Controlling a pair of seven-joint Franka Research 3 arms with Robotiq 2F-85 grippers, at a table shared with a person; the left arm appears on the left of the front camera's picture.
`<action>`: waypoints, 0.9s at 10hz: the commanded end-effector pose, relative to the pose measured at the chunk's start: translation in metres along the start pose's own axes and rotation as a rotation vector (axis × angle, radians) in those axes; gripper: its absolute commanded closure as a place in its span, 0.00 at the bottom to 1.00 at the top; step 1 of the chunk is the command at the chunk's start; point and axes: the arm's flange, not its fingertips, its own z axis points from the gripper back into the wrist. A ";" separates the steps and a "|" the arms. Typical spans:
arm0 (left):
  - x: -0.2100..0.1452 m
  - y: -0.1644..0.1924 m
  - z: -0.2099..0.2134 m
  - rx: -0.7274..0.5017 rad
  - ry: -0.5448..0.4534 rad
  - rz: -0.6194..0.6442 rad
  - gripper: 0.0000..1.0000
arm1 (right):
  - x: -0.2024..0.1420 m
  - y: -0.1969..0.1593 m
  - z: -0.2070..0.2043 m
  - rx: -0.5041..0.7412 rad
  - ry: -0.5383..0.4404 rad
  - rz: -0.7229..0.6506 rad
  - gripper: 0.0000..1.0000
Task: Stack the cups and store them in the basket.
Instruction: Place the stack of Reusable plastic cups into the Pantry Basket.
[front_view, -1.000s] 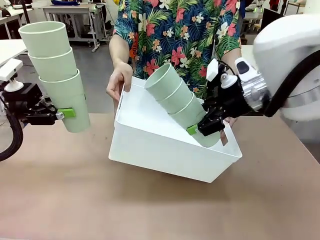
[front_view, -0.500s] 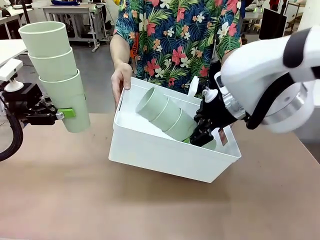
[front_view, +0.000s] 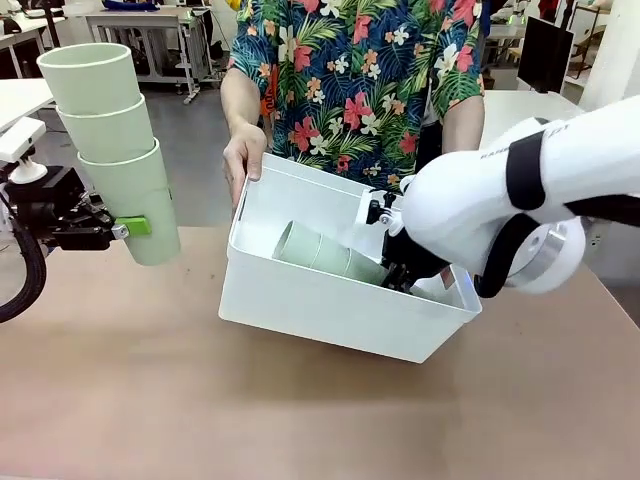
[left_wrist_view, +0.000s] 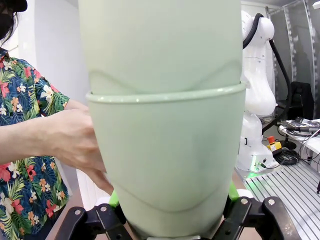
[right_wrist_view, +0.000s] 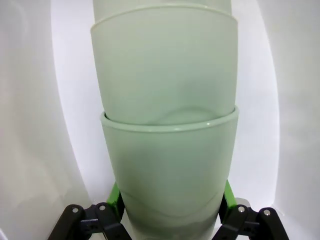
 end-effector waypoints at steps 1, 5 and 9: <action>0.005 -0.001 0.000 -0.002 -0.006 -0.015 0.16 | 0.020 0.001 0.000 -0.024 0.028 -0.011 0.13; 0.005 -0.001 0.000 -0.002 -0.006 -0.015 0.16 | 0.016 0.006 0.005 -0.023 0.038 -0.020 0.00; 0.005 -0.001 0.000 -0.002 -0.006 -0.015 0.16 | 0.019 0.006 0.023 -0.009 -0.013 -0.032 0.00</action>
